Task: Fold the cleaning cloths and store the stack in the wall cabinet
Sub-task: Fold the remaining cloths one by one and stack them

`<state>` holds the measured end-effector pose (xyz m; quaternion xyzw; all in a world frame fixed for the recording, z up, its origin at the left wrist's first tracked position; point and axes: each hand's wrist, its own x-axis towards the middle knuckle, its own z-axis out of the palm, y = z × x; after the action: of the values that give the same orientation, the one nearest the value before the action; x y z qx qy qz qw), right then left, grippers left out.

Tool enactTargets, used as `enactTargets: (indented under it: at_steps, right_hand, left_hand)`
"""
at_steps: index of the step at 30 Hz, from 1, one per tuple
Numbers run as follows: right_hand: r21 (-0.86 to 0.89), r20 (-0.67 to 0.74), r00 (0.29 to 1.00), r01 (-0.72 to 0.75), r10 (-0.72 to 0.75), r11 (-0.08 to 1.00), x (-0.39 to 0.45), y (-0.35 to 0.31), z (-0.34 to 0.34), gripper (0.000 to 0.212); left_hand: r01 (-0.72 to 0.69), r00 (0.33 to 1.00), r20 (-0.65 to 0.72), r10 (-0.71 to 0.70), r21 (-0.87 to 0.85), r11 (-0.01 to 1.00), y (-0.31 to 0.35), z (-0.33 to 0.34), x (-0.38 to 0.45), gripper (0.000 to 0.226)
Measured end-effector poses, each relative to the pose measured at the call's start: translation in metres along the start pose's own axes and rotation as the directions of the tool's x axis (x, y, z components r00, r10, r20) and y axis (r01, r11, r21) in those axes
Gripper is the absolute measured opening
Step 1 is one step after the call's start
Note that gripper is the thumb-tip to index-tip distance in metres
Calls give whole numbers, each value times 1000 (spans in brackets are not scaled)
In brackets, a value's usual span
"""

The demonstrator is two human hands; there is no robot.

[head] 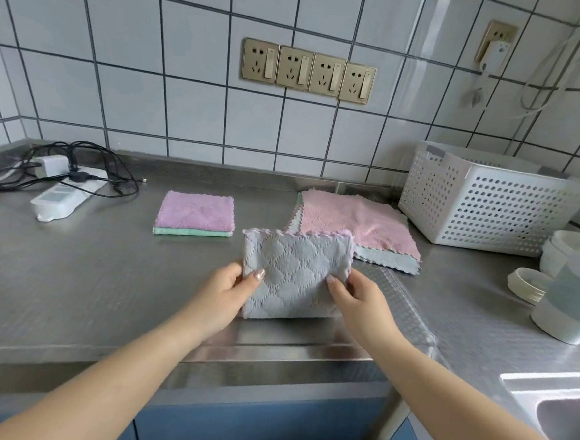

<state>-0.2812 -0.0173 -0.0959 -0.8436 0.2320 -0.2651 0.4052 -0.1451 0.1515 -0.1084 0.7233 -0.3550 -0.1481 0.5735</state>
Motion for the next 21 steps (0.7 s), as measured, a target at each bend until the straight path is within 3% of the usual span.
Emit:
enactTargets:
  at_steps: [2, 5, 9, 13, 15, 18, 21]
  right_hand:
    - [-56, -22, 998, -60, 59, 997, 15, 0, 6, 33]
    - [-136, -24, 994, -110, 107, 985, 32, 3, 12, 32]
    - [-319, 31, 985, -150, 168, 936, 47, 6, 18, 34]
    - [-448, 57, 983, -132, 176, 884, 55, 8, 20, 35]
    - [-474, 65, 983, -119, 170, 872, 57, 10, 21, 31]
    - [-449, 78, 981, -127, 180, 884, 62, 12, 23, 8]
    - [-443, 84, 974, -154, 212, 883, 68, 14, 25, 12]
  left_hand:
    - [58, 998, -35, -60, -46, 997, 2, 3, 8, 31]
    - [86, 996, -3, -86, 81, 993, 7, 4, 16, 67]
    - [103, 990, 63, -127, 289, 952, 5, 1, 29, 50]
    - [147, 974, 106, -199, 368, 918, 6, -1, 40, 51]
    - [163, 968, 116, -224, 389, 907, 7, -1, 43, 53]
    - [163, 967, 118, -228, 406, 899, 7, -1, 48, 55]
    - [148, 971, 111, -210, 411, 900, 7, -2, 53, 56]
